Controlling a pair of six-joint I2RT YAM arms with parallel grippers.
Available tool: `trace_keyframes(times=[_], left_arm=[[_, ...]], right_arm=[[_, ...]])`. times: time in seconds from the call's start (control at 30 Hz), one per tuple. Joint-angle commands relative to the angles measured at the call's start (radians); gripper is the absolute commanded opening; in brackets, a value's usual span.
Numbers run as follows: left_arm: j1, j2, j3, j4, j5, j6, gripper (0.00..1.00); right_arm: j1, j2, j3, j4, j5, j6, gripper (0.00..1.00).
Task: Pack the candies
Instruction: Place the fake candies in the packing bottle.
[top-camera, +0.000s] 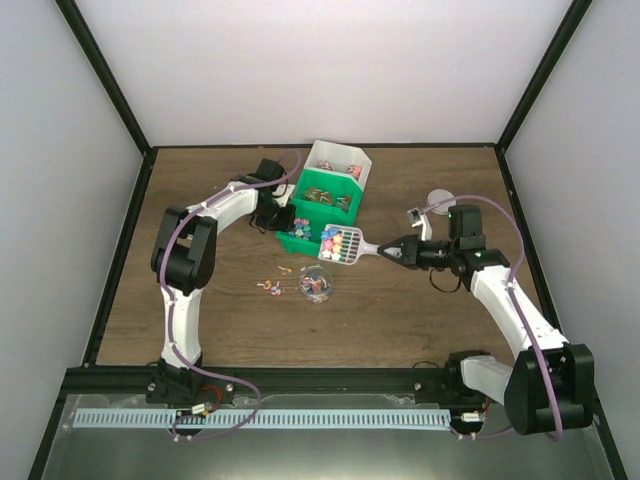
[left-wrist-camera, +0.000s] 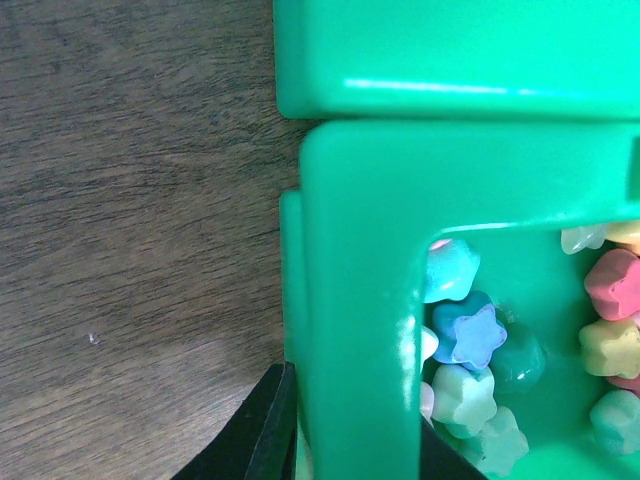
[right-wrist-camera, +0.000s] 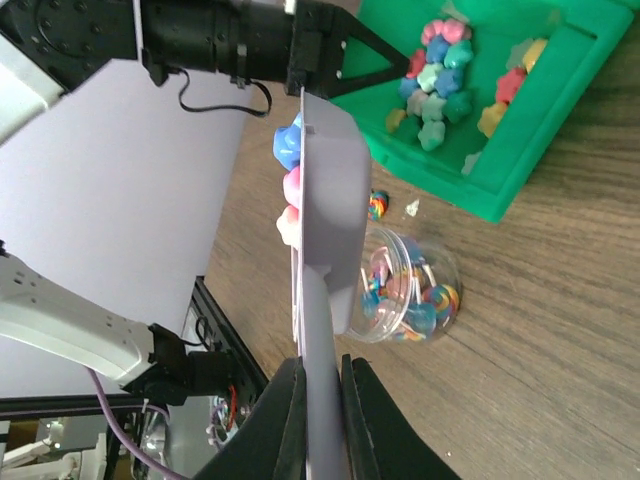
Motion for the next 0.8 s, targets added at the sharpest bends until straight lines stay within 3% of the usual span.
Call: trace_keyframes(times=[0.0, 0.77], left_arm=[[0.004, 0.011, 0.033, 0.024, 0.057, -0.019, 0.18], [0.004, 0.017, 0.030, 0.028, 0.065, -0.019, 0.18]], right_arm=[[0.037, -0.033, -0.021, -0.044, 0.043, -0.041, 0.01], [0.277, -0.089, 0.030, -0.164, 0.370, -0.203, 0.01]])
